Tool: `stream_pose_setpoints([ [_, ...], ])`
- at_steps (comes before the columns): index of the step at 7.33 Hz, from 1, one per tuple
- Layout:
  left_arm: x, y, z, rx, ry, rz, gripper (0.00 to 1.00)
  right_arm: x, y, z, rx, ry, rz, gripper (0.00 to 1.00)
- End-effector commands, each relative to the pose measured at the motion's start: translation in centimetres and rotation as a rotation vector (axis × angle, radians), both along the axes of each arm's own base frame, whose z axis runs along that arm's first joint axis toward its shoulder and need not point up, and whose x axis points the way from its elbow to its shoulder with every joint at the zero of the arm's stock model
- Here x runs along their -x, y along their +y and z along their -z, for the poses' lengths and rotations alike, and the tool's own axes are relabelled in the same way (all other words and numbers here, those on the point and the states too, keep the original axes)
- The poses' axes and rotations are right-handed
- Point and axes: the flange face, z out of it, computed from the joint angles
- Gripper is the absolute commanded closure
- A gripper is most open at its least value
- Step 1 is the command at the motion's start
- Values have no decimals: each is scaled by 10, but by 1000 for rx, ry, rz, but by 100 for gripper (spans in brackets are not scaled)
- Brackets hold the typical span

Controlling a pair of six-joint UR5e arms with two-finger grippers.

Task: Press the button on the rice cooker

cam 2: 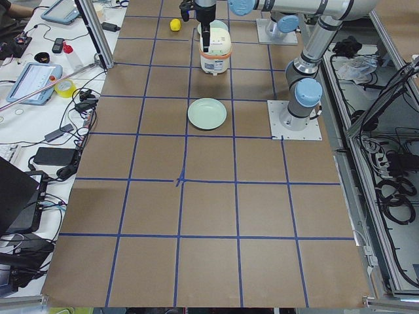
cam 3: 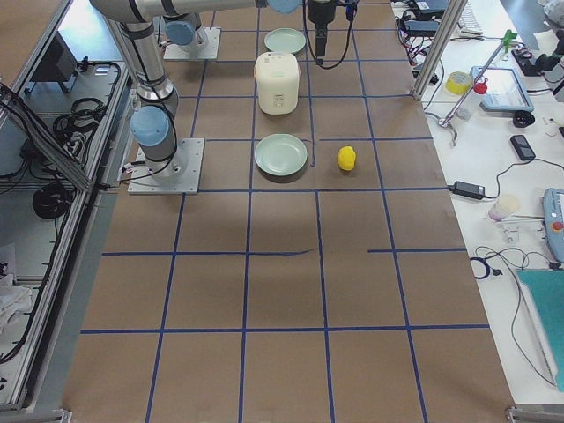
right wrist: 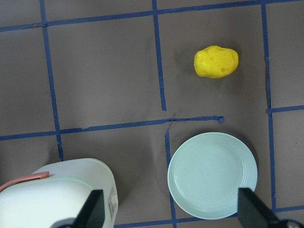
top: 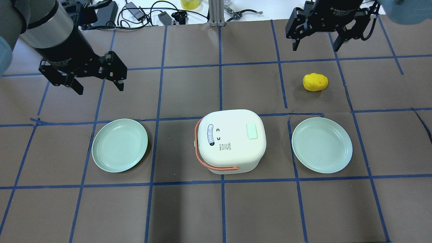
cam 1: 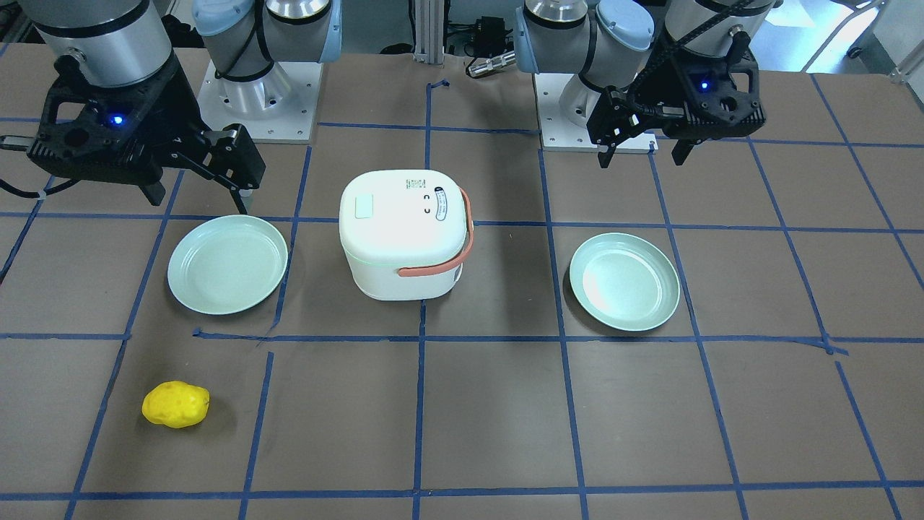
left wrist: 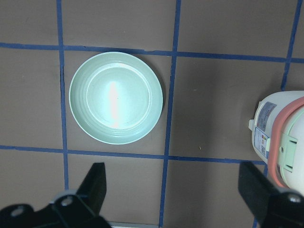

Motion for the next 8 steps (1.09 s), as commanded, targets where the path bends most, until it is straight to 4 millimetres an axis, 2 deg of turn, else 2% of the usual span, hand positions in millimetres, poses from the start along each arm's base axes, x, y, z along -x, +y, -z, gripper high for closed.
stream_pose_setpoints([
  [1, 0, 0, 0, 0, 0, 0, 0, 1, 1, -2, 5, 10, 1, 0],
  [8, 0, 0, 0, 0, 0, 0, 0, 0, 2, 1, -3, 10, 12, 0],
])
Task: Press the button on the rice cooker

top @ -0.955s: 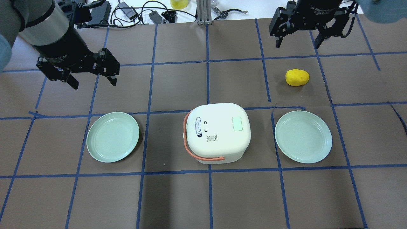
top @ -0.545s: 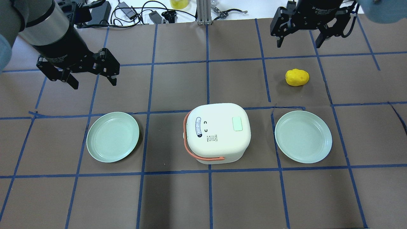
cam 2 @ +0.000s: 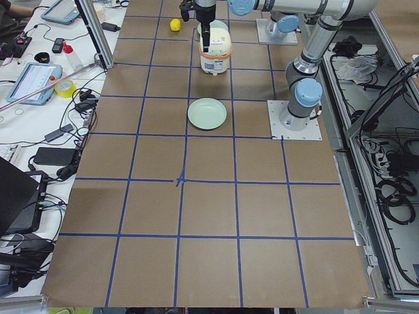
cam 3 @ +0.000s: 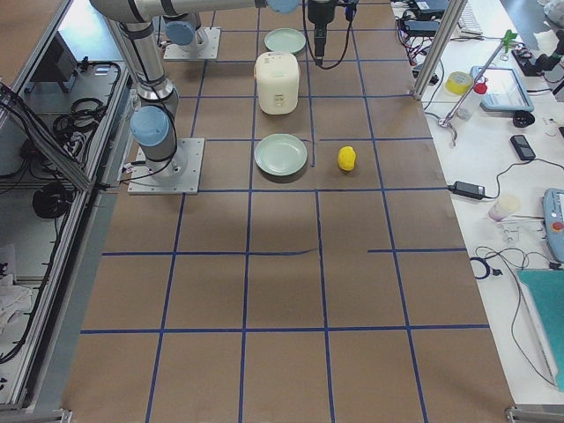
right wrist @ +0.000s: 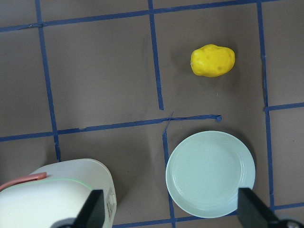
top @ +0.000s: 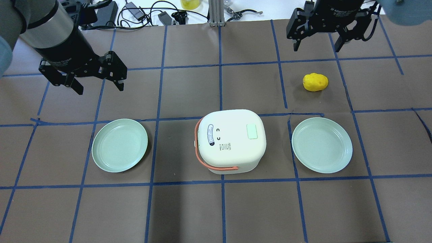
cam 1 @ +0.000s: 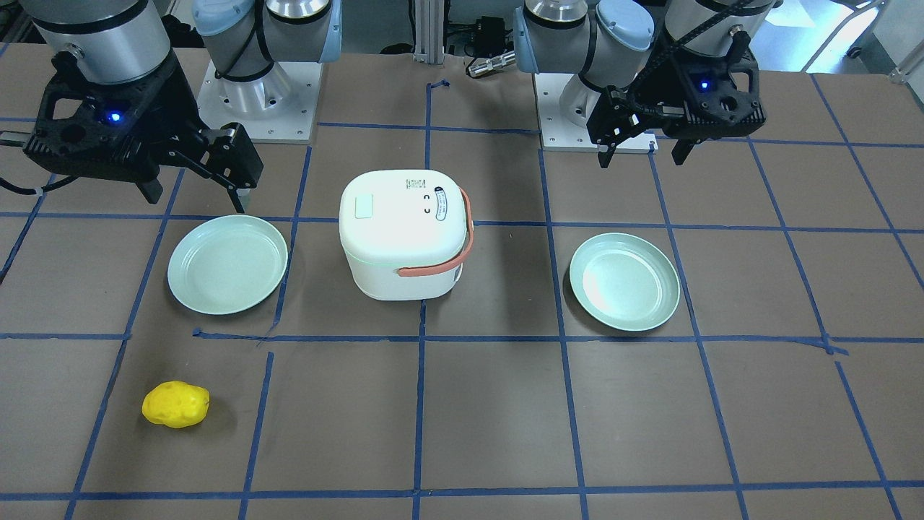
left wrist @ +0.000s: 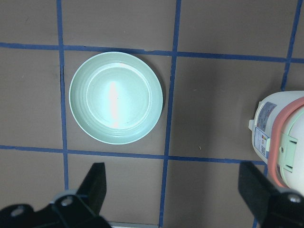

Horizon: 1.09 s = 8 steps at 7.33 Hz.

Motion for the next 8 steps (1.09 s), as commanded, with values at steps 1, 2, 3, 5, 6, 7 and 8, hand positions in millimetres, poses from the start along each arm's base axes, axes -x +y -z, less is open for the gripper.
stream_pose_setpoints([
  [1, 0, 0, 0, 0, 0, 0, 0, 0, 0, 0, -1, 1, 0, 2],
  [2, 0, 0, 0, 0, 0, 0, 0, 0, 0, 0, -1, 1, -1, 10],
  [3, 0, 0, 0, 0, 0, 0, 0, -2, 1, 1, -4, -11, -2, 52],
  [5, 0, 0, 0, 0, 0, 0, 0, -8, 10, 11, -43, -19, -9, 100],
  [6, 0, 0, 0, 0, 0, 0, 0, -24, 23, 25, -73, -21, 11, 100],
  [7, 0, 0, 0, 0, 0, -1, 0, -44, 33, 41, -105, -16, 5, 100],
  [8, 0, 0, 0, 0, 0, 0, 0, -70, 45, 65, -145, -7, -45, 100],
])
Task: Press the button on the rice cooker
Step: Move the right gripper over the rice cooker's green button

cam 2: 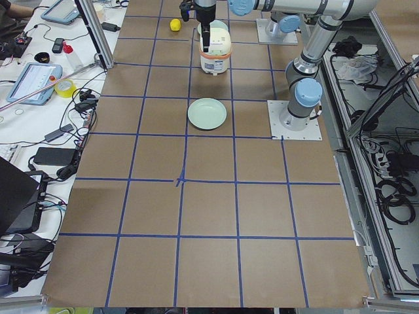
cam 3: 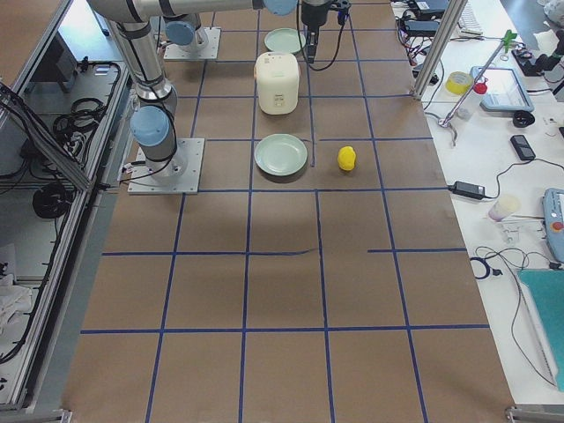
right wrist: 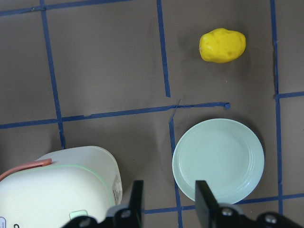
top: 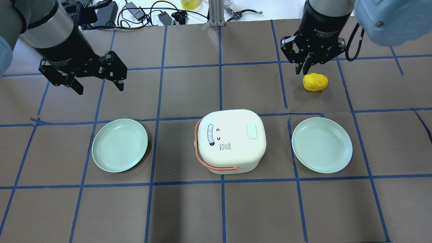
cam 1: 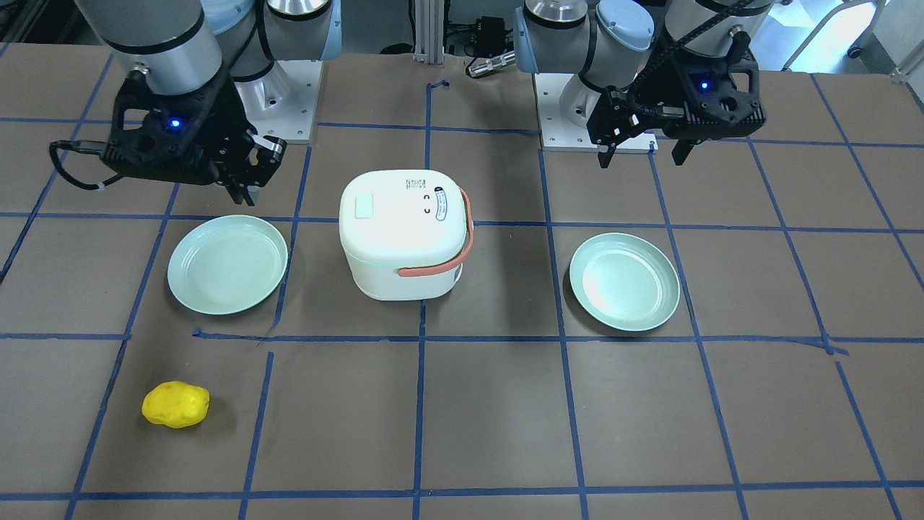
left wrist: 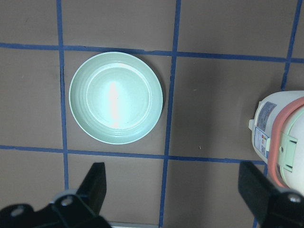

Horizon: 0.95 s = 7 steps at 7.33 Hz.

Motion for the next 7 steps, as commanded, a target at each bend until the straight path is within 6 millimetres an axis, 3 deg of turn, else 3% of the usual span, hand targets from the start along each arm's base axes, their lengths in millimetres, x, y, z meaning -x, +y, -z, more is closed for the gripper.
stream_pose_setpoints([
  [1, 0, 0, 0, 0, 0, 1, 0, -46, 28, 51, -90, 8, -70, 100],
  [3, 0, 0, 0, 0, 0, -1, 0, -61, 41, 86, -86, -10, -98, 100],
  [7, 0, 0, 0, 0, 0, 1, 0, -85, 61, 125, -40, -19, -79, 100],
])
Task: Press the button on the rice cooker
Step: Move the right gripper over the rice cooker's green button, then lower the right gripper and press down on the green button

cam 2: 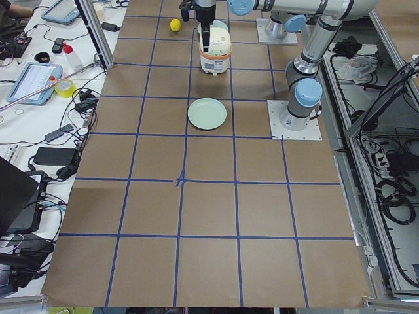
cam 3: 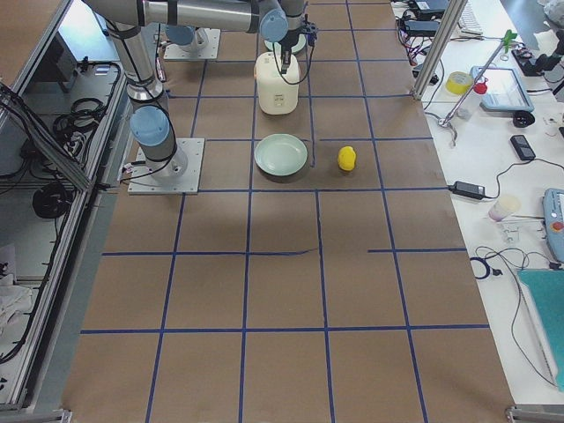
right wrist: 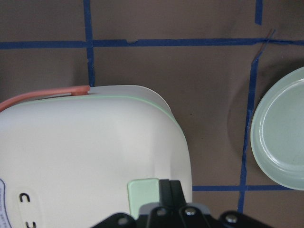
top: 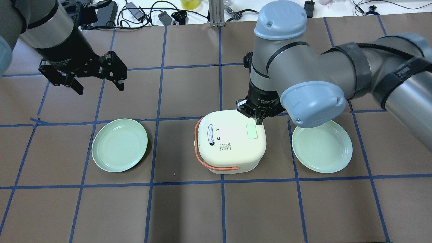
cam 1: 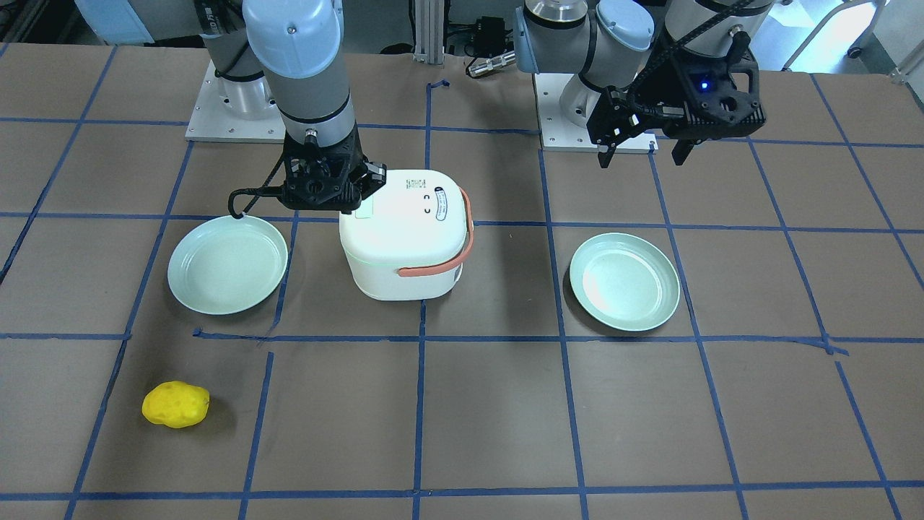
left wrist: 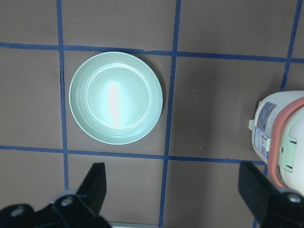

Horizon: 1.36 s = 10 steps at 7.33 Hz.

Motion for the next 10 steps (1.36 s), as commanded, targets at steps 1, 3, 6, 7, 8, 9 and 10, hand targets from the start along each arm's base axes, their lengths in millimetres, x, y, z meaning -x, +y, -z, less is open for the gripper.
stream_pose_setpoints([
  [1, 0, 0, 0, 0, 0, 0, 0, -12, 10, 10, 2, -3, 9, 100],
  [3, 0, 0, 0, 0, 0, -1, 0, -13, 11, 10, 2, 0, 21, 100],
  [6, 0, 0, 0, 0, 0, -1, 0, -12, 14, 21, -6, 4, 18, 100],
  [7, 0, 0, 0, 0, 0, 0, 0, -12, 12, 16, 7, 1, 11, 100],
  [8, 0, 0, 0, 0, 0, -1, 0, -12, 9, 10, 23, 10, 20, 37],
  [9, 0, 0, 0, 0, 0, -1, 0, -10, 7, -1, 45, 10, 20, 0],
  [10, 0, 0, 0, 0, 0, 0, 0, -6, -7, -26, 82, 0, 28, 0],
])
